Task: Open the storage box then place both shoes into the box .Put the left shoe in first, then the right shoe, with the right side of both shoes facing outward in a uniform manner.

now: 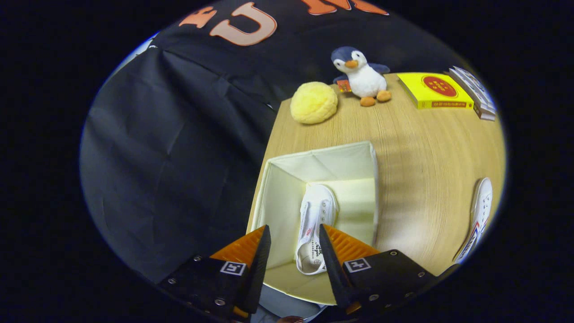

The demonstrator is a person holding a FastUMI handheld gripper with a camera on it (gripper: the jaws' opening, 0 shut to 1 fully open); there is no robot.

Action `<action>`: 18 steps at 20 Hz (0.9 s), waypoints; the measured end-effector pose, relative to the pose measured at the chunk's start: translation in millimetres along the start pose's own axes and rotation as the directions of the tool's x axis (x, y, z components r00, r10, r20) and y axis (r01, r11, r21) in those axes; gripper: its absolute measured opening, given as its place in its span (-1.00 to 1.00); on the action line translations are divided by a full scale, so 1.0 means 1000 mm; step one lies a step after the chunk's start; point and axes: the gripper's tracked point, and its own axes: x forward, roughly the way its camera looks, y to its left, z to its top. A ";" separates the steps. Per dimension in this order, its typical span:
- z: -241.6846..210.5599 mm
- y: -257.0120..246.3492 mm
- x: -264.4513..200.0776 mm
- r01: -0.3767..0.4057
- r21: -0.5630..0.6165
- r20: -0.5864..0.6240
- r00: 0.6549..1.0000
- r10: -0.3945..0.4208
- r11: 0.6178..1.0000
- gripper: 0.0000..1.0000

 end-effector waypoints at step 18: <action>-0.044 -0.289 -0.156 0.309 -0.079 0.167 0.941 -0.293 0.948 0.86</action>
